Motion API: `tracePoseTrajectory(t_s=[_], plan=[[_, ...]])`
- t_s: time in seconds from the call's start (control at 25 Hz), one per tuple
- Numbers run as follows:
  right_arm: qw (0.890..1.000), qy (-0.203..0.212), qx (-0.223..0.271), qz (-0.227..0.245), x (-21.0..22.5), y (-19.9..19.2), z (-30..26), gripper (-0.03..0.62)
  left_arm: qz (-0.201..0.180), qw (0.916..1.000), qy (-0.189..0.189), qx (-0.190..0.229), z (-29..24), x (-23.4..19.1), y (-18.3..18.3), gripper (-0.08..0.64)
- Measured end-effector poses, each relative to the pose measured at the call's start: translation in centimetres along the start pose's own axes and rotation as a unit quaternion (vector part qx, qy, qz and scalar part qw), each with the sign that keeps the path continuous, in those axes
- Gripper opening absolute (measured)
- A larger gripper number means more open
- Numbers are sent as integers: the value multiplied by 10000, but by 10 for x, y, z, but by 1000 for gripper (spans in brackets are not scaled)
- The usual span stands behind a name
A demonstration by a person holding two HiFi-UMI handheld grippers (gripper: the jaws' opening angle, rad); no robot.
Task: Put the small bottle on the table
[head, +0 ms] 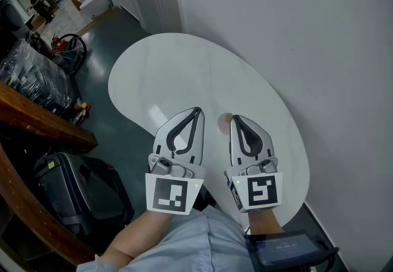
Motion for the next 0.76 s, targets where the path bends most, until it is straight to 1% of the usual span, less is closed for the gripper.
tracePoseTrajectory(t_s=[0.76], plan=[[10000, -16, 9, 49, 0, -1, -3, 0, -21, 10000, -14, -13, -2, -2, -1, 0]])
Point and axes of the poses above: the fingertips, and each gripper's own axes: z backward along the fingers, x to its right, y out of its top, the point moved 8 cm from there along z, backward along the fingers, and after that the axes turned 9 degrees about x, right-handed, at the moved point
